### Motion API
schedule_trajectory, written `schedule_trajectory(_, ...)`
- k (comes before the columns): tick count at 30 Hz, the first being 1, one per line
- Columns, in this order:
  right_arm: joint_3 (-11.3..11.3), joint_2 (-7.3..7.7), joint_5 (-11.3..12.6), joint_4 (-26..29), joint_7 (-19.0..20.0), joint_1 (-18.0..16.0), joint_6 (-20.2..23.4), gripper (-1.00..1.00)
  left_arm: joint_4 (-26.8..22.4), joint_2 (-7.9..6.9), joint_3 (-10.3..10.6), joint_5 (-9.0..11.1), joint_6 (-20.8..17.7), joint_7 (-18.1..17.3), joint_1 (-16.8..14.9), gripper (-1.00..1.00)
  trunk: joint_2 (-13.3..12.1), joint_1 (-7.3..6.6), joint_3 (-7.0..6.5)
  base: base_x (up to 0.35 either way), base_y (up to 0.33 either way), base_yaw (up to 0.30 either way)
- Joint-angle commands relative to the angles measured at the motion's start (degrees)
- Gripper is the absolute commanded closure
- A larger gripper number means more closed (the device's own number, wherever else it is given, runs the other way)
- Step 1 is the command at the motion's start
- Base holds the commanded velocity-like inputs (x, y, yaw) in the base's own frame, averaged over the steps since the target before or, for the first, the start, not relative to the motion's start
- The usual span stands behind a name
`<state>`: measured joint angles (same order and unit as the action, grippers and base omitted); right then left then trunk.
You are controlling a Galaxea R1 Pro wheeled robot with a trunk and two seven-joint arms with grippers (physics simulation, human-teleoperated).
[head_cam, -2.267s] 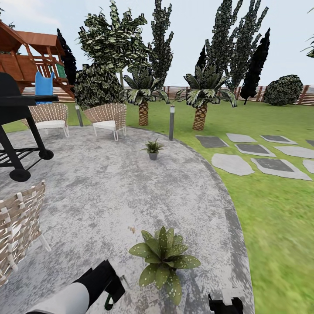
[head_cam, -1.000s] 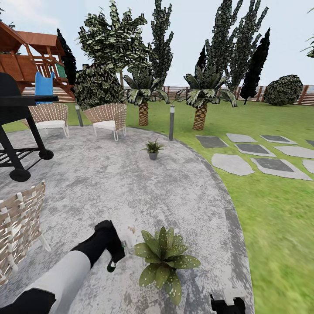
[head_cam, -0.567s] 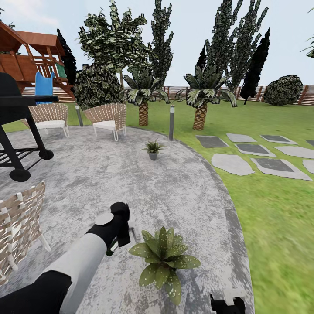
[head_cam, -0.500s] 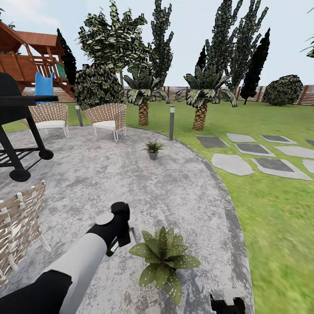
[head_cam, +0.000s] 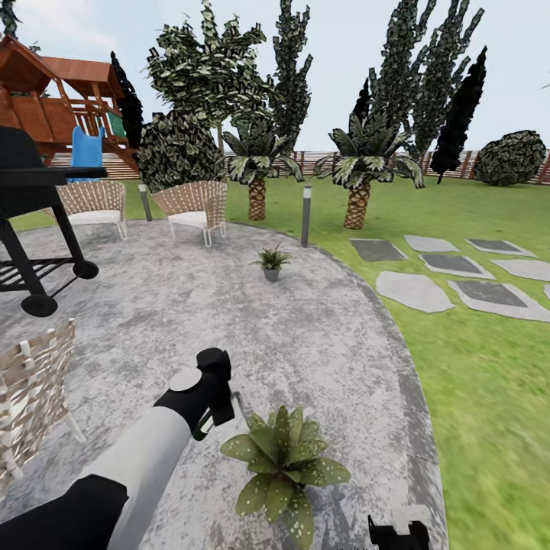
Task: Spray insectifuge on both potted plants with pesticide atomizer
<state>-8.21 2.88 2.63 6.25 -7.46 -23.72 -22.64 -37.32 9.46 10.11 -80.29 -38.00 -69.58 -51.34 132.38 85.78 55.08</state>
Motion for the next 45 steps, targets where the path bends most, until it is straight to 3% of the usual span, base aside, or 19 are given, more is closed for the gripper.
schedule_trajectory(1,-0.5,0.02,0.3,0.0,-0.3,0.0,-0.1,-1.0,0.0,0.08,0.1,-0.2,-0.5,-0.4,0.0,1.0,0.0,-0.03,0.06,-0.252,-0.177,0.163)
schedule_trajectory(5,-0.5,0.02,0.3,0.0,-0.3,0.0,-0.1,-1.0,0.0,0.26,0.2,-0.2,-0.5,-2.2,0.1,1.0,0.0,-0.03,0.06,-0.189,-0.109,0.039)
schedule_trajectory(10,-0.5,0.02,0.3,0.0,-0.3,0.0,-0.1,-1.0,0.0,0.54,5.1,-0.2,-0.7,-5.2,0.1,1.0,0.0,-0.03,0.06,-0.01,-0.006,0.001)
schedule_trajectory(12,-0.5,0.02,0.3,0.0,-0.3,0.0,-0.1,-1.0,0.0,0.54,5.6,-0.3,-0.7,-5.3,0.1,1.0,0.0,-0.03,0.06,0.132,0.0,0.0)
schedule_trajectory(27,-0.5,0.02,0.3,0.0,-0.3,0.0,-0.1,-1.0,0.0,0.54,5.9,-0.2,-1.4,-5.3,0.4,1.0,0.0,-0.03,0.06,0.073,-0.142,0.0)
schedule_trajectory(45,-0.5,-0.07,0.3,0.0,-0.3,0.0,-0.1,-1.0,-0.1,0.54,6.1,-0.3,-1.4,-5.3,0.2,1.0,0.0,-0.03,0.06,-0.179,-0.081,0.165)
